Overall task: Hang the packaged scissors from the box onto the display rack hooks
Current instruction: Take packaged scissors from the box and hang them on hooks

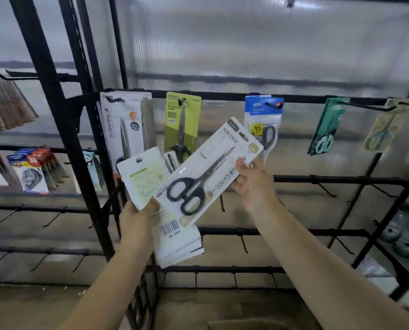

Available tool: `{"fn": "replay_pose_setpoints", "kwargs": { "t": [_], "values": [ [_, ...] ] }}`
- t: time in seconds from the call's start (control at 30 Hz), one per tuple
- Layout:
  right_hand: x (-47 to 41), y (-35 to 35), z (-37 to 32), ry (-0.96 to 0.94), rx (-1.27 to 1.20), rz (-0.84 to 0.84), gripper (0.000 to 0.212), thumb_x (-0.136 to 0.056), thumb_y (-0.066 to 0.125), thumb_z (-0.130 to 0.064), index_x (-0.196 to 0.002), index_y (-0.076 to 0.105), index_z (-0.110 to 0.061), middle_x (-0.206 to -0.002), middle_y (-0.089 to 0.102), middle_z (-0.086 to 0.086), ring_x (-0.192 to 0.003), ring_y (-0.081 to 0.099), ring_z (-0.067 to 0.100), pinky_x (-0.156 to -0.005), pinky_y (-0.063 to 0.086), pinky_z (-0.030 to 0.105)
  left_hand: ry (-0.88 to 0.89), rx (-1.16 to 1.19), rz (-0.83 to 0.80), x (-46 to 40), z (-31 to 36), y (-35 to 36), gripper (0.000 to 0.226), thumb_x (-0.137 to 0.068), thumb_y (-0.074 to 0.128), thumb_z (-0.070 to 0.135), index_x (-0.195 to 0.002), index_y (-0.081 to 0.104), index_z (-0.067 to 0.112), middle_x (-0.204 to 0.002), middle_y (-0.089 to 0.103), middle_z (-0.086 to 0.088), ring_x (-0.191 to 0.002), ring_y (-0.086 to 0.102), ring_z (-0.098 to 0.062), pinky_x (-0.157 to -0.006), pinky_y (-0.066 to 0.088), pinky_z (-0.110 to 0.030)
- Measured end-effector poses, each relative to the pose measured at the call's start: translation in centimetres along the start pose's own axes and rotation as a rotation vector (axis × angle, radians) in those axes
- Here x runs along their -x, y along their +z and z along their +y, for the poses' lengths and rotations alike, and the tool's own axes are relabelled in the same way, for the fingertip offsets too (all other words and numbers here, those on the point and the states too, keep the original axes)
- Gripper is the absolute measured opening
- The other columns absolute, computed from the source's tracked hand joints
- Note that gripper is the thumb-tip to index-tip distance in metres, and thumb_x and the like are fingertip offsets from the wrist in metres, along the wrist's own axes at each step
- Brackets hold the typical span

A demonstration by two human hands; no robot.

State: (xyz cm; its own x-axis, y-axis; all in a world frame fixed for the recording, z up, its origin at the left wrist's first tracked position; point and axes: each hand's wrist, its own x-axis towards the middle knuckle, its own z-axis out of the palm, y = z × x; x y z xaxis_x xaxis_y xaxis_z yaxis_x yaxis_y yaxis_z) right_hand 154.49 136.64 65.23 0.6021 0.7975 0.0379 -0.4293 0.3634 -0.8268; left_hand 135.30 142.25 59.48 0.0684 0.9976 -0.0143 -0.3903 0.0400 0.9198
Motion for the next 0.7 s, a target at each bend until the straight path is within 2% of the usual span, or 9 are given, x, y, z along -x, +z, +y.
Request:
{"fn": "replay_pose_setpoints", "kwargs": {
  "t": [0.1, 0.13, 0.23, 0.37, 0.47, 0.53, 0.63, 0.7],
  "values": [
    [0.4, -1.4, -0.8, -0.054, 0.052, 0.092, 0.025, -0.092, 0.052, -0.001, -0.114, 0.057, -0.012, -0.102, 0.069, 0.007, -0.084, 0.067, 0.022, -0.072, 0.057, 0.039, -0.025, 0.025, -0.106, -0.3, -0.4, 1.7, 0.017, -0.089, 0.061, 0.005, -0.095, 0.064, 0.02, -0.091, 0.07, 0.004, -0.083, 0.069, -0.016, -0.067, 0.053, -0.027],
    [0.5, -2.2, -1.2, -0.071, 0.065, 0.138, 0.023, -0.093, 0.052, -0.003, -0.113, 0.057, -0.013, -0.103, 0.068, 0.008, -0.086, 0.067, 0.023, -0.073, 0.057, 0.04, -0.044, 0.035, -0.155, -0.3, -0.5, 2.3, 0.015, -0.088, 0.063, 0.008, -0.096, 0.065, 0.021, -0.09, 0.072, 0.006, -0.08, 0.07, -0.012, -0.064, 0.053, -0.026],
    [0.9, -4.9, -2.6, -0.098, 0.059, 0.273, 0.018, -0.095, 0.051, -0.007, -0.11, 0.057, -0.015, -0.107, 0.068, 0.009, -0.093, 0.065, 0.025, -0.079, 0.055, 0.041, -0.115, 0.082, -0.262, -0.2, -1.3, 4.5, 0.017, -0.085, 0.065, 0.011, -0.1, 0.065, 0.019, -0.092, 0.073, 0.004, -0.081, 0.071, -0.014, -0.068, 0.055, -0.032],
    [1.7, -8.3, -4.9, -0.127, 0.007, 0.392, 0.013, -0.096, 0.05, -0.009, -0.101, 0.058, -0.018, -0.094, 0.068, 0.004, -0.087, 0.065, 0.021, -0.083, 0.054, 0.04, -0.151, 0.078, -0.35, 0.8, -2.8, 8.3, 0.013, -0.087, 0.064, 0.009, -0.096, 0.063, 0.018, -0.075, 0.073, 0.01, -0.065, 0.07, -0.007, -0.048, 0.053, -0.021],
    [2.1, -11.1, -6.7, -0.152, -0.03, 0.438, 0.016, -0.095, 0.052, -0.009, -0.107, 0.058, -0.017, -0.093, 0.068, 0.004, -0.085, 0.065, 0.021, -0.08, 0.054, 0.038, -0.16, 0.065, -0.381, 2.1, -4.2, 11.6, 0.012, -0.087, 0.064, 0.008, -0.093, 0.063, 0.018, -0.071, 0.073, 0.011, -0.062, 0.069, -0.006, -0.046, 0.052, -0.02],
    [2.1, -13.2, -7.7, -0.157, -0.036, 0.435, 0.018, -0.094, 0.053, -0.008, -0.11, 0.057, -0.015, -0.093, 0.068, 0.006, -0.084, 0.065, 0.021, -0.079, 0.055, 0.039, -0.175, 0.063, -0.379, 2.9, -5.4, 13.7, 0.011, -0.086, 0.065, 0.008, -0.092, 0.064, 0.017, -0.077, 0.073, 0.007, -0.063, 0.07, -0.008, -0.047, 0.052, -0.021],
    [1.6, -16.9, -9.2, -0.165, -0.018, 0.412, 0.016, -0.094, 0.052, -0.006, -0.107, 0.057, -0.014, -0.094, 0.067, 0.005, -0.082, 0.065, 0.021, -0.076, 0.056, 0.038, -0.141, 0.032, -0.368, 4.3, -7.6, 16.1, 0.015, -0.086, 0.065, 0.009, -0.101, 0.064, 0.013, -0.081, 0.074, 0.006, -0.065, 0.07, -0.007, -0.048, 0.053, -0.02],
    [1.1, -19.7, -9.6, -0.147, 0.005, 0.405, 0.017, -0.095, 0.051, -0.006, -0.11, 0.056, -0.011, -0.099, 0.067, 0.007, -0.084, 0.065, 0.022, -0.077, 0.055, 0.039, -0.136, 0.011, -0.344, 5.5, -9.3, 17.5, 0.021, -0.087, 0.064, 0.011, -0.108, 0.063, 0.014, -0.092, 0.073, 0.005, -0.072, 0.071, -0.009, -0.051, 0.054, -0.022]
  ]
}}
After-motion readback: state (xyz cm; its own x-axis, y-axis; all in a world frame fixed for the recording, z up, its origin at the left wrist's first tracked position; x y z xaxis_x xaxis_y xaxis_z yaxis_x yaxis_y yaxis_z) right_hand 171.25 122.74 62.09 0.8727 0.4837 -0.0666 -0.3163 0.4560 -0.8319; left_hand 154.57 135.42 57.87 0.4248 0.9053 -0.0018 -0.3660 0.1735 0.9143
